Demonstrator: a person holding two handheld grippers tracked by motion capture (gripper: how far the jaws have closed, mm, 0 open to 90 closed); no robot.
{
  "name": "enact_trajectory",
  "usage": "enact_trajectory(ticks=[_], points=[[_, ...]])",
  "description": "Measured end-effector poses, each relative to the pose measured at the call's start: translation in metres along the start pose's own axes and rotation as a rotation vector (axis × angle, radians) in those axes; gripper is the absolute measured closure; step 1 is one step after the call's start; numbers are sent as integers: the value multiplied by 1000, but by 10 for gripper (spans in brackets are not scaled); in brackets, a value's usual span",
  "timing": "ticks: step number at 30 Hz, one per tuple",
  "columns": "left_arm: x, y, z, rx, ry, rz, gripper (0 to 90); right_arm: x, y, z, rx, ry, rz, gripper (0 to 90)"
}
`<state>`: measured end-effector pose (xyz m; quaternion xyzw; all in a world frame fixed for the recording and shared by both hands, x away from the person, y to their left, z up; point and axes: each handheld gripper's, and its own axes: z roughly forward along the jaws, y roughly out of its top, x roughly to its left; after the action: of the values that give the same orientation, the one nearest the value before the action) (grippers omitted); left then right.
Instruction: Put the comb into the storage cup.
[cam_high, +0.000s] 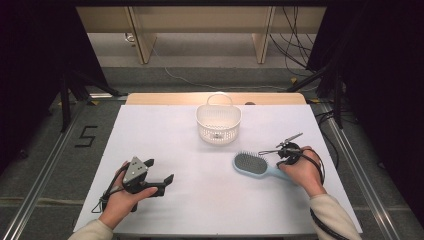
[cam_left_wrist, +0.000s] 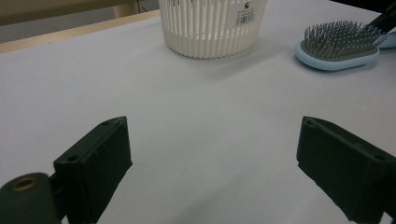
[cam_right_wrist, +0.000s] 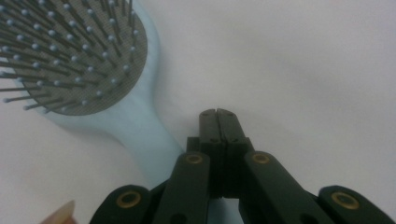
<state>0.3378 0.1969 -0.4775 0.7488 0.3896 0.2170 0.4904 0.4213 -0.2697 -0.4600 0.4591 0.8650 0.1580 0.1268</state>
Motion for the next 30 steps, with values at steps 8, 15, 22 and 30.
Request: enact_trajectory(ticks=[8, 15, 22, 30], points=[[0, 0, 0, 0, 2, 2, 96, 9, -8, -5, 15, 31, -12, 900], [0, 0, 0, 0, 2, 3, 97, 15, -15, -9, 27, 48, -24, 900], [0, 0, 0, 0, 2, 3, 98, 20, -19, -11, 36, 52, -43, 900], [0, 0, 0, 0, 3, 2, 98, 25, -20, -13, 44, 57, -55, 900]])
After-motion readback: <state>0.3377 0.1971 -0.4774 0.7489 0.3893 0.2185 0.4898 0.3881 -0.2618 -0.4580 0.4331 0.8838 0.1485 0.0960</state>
